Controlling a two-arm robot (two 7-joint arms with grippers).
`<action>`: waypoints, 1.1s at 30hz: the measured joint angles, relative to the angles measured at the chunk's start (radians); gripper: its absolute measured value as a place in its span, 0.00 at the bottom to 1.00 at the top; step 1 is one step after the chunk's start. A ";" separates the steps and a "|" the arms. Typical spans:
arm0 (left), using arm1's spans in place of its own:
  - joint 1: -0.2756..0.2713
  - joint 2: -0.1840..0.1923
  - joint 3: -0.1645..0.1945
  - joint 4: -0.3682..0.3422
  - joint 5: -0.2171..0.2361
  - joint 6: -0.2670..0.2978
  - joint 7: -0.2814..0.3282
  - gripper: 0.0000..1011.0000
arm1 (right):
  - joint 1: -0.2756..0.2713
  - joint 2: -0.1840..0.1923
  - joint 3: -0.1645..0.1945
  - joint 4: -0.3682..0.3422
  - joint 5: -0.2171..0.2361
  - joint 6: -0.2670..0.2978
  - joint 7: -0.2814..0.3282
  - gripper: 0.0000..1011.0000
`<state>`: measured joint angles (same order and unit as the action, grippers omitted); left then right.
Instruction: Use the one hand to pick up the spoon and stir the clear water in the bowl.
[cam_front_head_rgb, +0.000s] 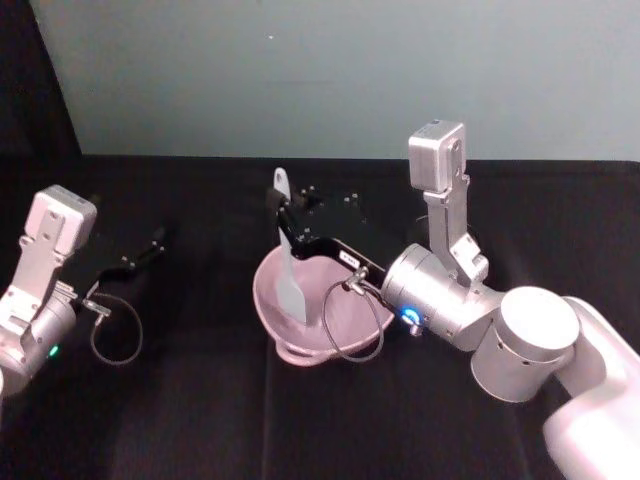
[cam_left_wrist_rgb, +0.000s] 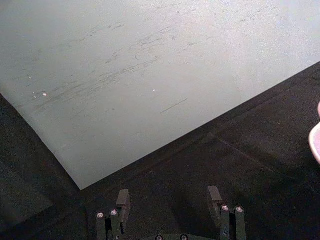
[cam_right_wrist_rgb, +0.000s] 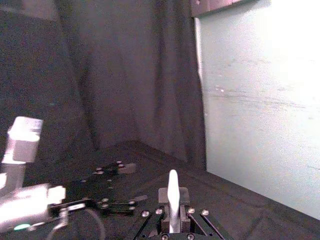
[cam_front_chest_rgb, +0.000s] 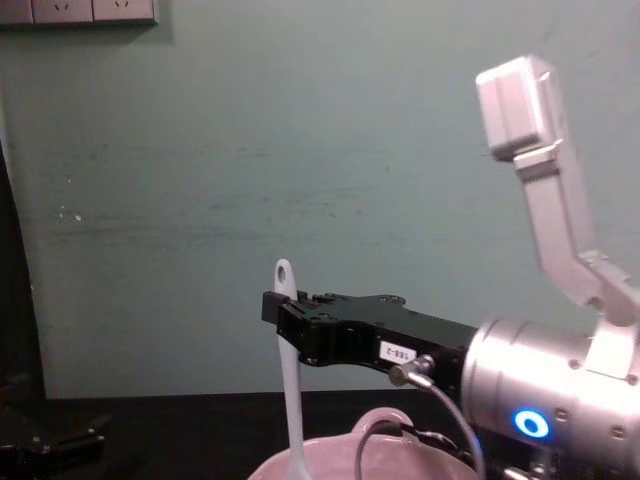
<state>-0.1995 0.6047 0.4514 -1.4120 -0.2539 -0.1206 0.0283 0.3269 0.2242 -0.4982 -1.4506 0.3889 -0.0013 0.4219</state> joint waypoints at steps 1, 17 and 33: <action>0.000 0.000 0.000 0.000 0.000 0.000 0.000 1.00 | 0.016 -0.015 0.000 0.032 -0.005 -0.009 -0.007 0.11; 0.000 0.000 0.000 0.000 0.000 0.000 0.000 1.00 | 0.078 -0.081 0.067 0.175 -0.074 -0.078 -0.103 0.11; 0.000 0.000 0.000 0.000 0.000 0.000 0.000 1.00 | -0.045 0.000 0.140 -0.049 -0.046 0.076 -0.112 0.11</action>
<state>-0.1995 0.6047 0.4514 -1.4120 -0.2539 -0.1205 0.0283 0.2817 0.2237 -0.3577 -1.5001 0.3433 0.0751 0.3100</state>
